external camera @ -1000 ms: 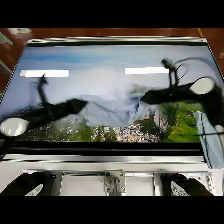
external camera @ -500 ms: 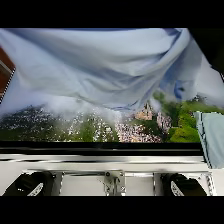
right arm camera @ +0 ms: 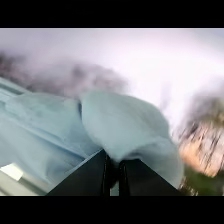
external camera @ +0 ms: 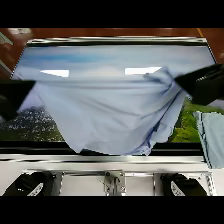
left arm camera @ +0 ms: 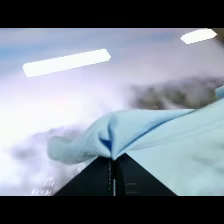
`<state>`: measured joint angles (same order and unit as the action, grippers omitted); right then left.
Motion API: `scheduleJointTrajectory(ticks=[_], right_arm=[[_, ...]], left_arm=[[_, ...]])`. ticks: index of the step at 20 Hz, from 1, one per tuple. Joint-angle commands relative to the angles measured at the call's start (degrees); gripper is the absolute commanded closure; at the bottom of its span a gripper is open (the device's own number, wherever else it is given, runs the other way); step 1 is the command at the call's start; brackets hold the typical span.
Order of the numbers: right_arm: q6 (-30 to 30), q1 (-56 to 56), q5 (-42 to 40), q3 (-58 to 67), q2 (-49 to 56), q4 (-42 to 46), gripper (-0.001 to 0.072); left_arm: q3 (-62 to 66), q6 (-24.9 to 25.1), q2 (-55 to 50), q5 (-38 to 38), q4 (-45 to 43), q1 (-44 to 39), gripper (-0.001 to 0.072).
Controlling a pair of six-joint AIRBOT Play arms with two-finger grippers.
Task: Fold the shirts.
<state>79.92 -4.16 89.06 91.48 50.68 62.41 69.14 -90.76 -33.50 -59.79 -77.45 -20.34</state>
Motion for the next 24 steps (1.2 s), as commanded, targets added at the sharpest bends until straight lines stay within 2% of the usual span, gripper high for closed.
scheduleJointTrajectory(ticks=[1,4,7,9,10,12,13,14,15,16,17,18,21,23,24], right_arm=[[1.92,0.02,8.00,-7.54,7.04,2.73,0.0643],[0.87,0.02,-12.15,-16.68,14.25,2.34,0.0643],[1.53,0.07,-33.59,-17.33,23.96,-0.07,0.0643],[3.63,0.04,-41.64,-17.33,28.94,-4.00,0.0643],[4.11,0.04,-43.04,-17.33,31.04,-6.43,0.0643],[4.28,0.00,-42.23,-17.33,34.91,-9.86,0.0641],[4.92,0.02,-40.87,-17.33,36.57,-10.93,0.0574],[5.40,0.07,-39.60,-17.33,37.57,-11.78,0.0314],[5.05,0.11,-38.88,-17.31,37.77,-12.17,0.0114],[3.96,0.81,-38.10,-17.16,37.16,-12.17,0.0114],[1.44,2.25,-36.74,-16.63,35.93,-11.52,0.0113],[-0.79,4.04,-34.51,-15.67,34.58,-9.16,0.0114],[-2.43,11.91,-22.38,-12.13,29.59,9.46,0.0114],[-2.78,18.08,-10.82,-12.37,27.43,20.55,0.0114],[-3.63,21.24,-6.56,-13.09,27.43,21.77,0.0114]], left_arm=[[-9.42,-8.81,-0.79,-6.29,-14.51,0.09,0.0666],[-16.85,-13.70,-5.33,2.29,-19.23,0.33,0.0666],[-16.57,-20.55,-16.09,11.54,-18.51,4.46,0.0665],[-15.76,-21.86,-23.50,16.52,-14.16,6.34,0.0665],[-15.61,-21.86,-26.84,18.18,-10.56,6.56,0.0665],[-15.63,-21.81,-33.42,19.17,-2.71,5.81,0.0662],[-15.63,-21.35,-36.50,18.86,-0.26,5.01,0.0662],[-15.63,-20.68,-38.64,18.34,0.83,4.31,0.0662],[-15.52,-20.68,-39.60,17.27,0.98,4.15,0.0611],[-15.15,-19.32,-39.60,15.56,0.96,4.61,0.0421],[-14.08,-15.72,-39.15,12.48,0.94,5.79,0.0134],[-12.04,-11.89,-38.58,6.62,0.66,8.04,-0.0001],[-7.56,-0.81,-36.30,-12.50,0.42,16.74,-0.0001],[-10.29,2.73,-32.74,-20.28,1.92,21.11,-0.0001],[-13.99,2.93,-30.77,-21.64,4.04,22.53,-0.0002]])
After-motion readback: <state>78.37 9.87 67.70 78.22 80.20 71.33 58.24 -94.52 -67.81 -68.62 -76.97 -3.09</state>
